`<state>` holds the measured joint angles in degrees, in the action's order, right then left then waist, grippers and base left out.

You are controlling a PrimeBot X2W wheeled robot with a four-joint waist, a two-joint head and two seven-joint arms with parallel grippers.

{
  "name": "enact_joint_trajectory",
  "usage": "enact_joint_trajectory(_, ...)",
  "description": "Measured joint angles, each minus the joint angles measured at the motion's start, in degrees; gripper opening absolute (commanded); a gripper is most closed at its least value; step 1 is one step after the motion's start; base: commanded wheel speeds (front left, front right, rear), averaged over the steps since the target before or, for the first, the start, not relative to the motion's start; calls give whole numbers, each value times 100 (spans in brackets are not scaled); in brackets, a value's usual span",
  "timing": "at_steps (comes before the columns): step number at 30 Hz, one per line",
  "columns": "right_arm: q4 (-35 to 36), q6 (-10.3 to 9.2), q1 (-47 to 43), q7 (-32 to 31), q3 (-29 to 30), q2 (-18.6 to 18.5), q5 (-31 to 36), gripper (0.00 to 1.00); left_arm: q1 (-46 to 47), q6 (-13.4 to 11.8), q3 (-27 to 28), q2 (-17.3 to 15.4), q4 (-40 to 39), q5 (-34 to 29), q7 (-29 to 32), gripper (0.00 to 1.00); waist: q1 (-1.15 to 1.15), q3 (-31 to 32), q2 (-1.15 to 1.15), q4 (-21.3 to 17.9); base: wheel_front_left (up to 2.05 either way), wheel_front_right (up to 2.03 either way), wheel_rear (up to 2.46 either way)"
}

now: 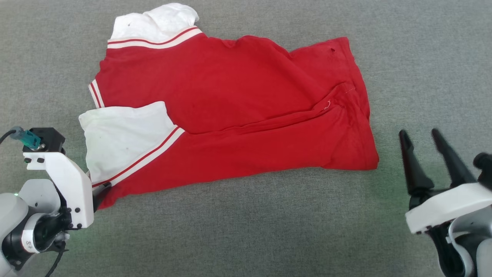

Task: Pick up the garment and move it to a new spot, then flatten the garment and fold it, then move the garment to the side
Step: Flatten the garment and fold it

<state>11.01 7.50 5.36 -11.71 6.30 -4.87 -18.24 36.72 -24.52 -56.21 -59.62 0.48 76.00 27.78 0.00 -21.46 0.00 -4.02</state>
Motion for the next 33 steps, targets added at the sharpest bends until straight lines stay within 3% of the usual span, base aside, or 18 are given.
enact_joint_trajectory(2, -13, -1, -101, -145, -42, 23, -68, 100, -16, 64, -5, 40, 119, 20, 3, 100, 0, 4, 0, -25, 0, 0, 0)
enact_joint_trajectory(4, -38, 0, -179, -355, -112, 8, -124, 100, -15, 199, 2, 94, 249, 41, 3, 0, 0, 10, 0, -34, 0, 0, 0)
enact_joint_trajectory(12, -313, -1, -184, -1238, -288, -129, -433, 100, 114, 522, -38, 383, 632, 123, 99, 0, 0, 36, 0, 39, 0, 0, 0)
enact_joint_trajectory(28, -1591, -1, 1168, -3090, -573, -477, -641, 100, 391, 664, -113, 689, 671, -89, 130, 0, 0, -82, 0, 410, 0, 0, 0)
enact_joint_trajectory(30, -1829, 0, 1412, -3461, -706, -601, -615, 0, 408, 684, -114, 713, 686, -92, 121, 0, 0, -105, 0, 447, 0, 0, 0)
enact_joint_trajectory(33, -1940, -1, 1546, -3595, -761, -708, -649, 0, 415, 700, -102, 750, 722, -93, 88, 0, 0, -116, 0, 480, 0, 0, 0)
